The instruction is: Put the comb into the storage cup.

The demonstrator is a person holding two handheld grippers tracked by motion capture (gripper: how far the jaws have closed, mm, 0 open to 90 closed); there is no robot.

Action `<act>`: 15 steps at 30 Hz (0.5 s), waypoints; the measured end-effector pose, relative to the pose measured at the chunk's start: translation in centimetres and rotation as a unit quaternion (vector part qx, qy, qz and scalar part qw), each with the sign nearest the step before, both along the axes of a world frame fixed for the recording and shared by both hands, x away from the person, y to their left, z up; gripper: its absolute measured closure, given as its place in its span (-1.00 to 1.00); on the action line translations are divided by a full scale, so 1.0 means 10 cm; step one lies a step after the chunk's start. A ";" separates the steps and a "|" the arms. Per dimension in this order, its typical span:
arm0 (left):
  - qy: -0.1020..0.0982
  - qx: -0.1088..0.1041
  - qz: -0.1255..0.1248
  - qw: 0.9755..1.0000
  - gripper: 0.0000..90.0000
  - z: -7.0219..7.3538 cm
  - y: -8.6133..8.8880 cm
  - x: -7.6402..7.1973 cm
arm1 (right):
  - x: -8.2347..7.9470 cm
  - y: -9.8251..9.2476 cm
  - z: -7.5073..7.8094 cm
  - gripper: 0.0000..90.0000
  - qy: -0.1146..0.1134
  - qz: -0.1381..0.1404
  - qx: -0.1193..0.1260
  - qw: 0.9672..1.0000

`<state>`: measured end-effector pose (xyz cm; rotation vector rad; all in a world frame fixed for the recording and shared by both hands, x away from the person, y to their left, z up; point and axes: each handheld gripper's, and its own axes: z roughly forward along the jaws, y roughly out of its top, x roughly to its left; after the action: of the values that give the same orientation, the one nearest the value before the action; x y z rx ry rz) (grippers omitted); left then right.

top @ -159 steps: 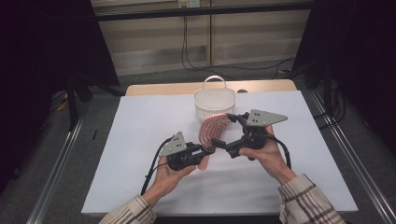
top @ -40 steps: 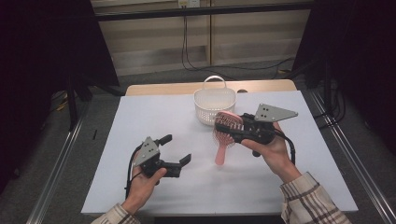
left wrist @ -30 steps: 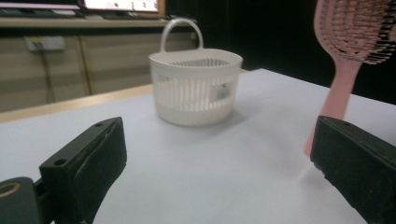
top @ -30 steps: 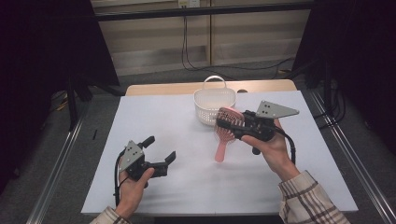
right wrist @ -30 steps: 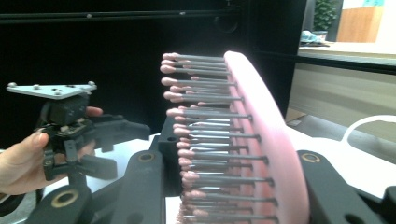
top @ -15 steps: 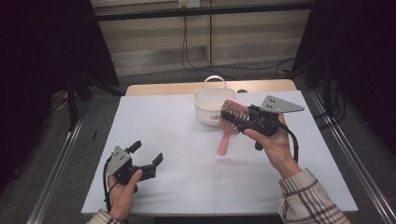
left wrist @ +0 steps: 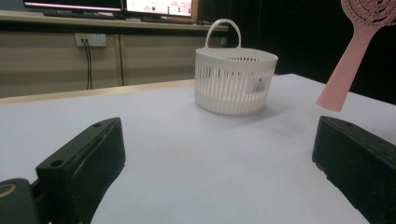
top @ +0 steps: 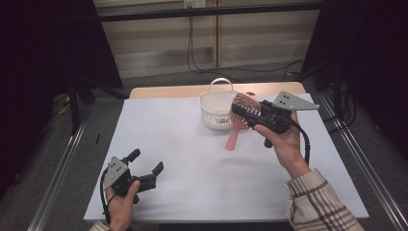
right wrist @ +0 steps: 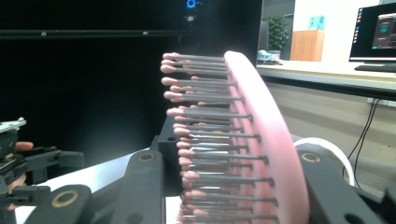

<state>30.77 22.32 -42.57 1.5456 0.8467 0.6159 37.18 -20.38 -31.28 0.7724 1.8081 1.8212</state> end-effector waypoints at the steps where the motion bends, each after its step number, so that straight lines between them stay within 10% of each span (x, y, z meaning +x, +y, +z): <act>1: 0.003 0.002 0.001 1.000 -0.94 0.00 0.00 0.00 | 0.00 0.00 0.01 0.38 -0.001 -0.001 -0.001 1.000; 15: -0.007 0.001 0.024 1.000 -0.94 0.01 0.02 0.02 | 0.12 0.01 0.20 0.38 -0.015 -0.020 -0.006 1.000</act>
<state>31.01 22.48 -42.46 1.5248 0.8753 0.6617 38.37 -20.25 -29.28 0.7668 1.7698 1.7850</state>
